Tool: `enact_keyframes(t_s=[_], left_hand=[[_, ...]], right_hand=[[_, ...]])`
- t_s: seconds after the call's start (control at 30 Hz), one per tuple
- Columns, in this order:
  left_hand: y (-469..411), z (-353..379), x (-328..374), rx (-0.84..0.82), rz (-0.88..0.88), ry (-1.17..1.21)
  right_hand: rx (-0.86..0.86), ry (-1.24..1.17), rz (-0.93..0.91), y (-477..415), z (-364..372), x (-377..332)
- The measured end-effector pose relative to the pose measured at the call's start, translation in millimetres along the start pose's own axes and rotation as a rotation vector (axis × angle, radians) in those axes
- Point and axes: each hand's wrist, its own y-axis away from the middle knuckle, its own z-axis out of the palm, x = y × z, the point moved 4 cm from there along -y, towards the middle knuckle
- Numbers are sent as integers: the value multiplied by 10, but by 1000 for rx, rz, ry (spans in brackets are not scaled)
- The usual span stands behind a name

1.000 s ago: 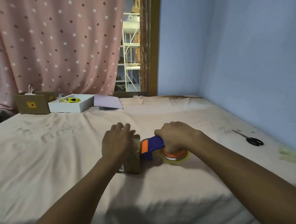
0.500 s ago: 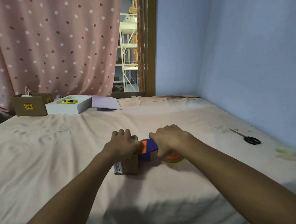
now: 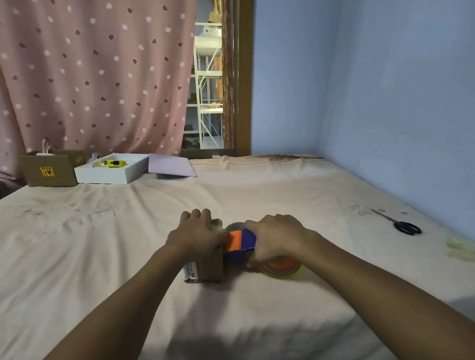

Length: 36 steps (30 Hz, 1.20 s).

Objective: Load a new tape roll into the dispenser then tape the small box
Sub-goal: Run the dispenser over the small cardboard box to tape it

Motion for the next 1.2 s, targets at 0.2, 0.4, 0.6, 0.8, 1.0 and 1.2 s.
enact_keyframes(t_s=[0.2,0.4,0.6,0.8,1.0,1.2], left_hand=[[-22,0,97,3,45,15],[-32,0,77,-10,33,48],[-2,-21,114,-6,45,62],[-11,-24,106,8,51,87],[-25,-17,174,32,86,-8],[-17,-18,232,27,121,-61]], right_hand=[[19,181,-39,81,-171,-43],[-47,423,-105,-25,-455,-283],[-228,446,-69,-70,-576,-333],[-329,462,-50,-122,-592,-394],[-397,547,-41,-108,-652,-480],[-442,639,-30,-74,-668,-552]])
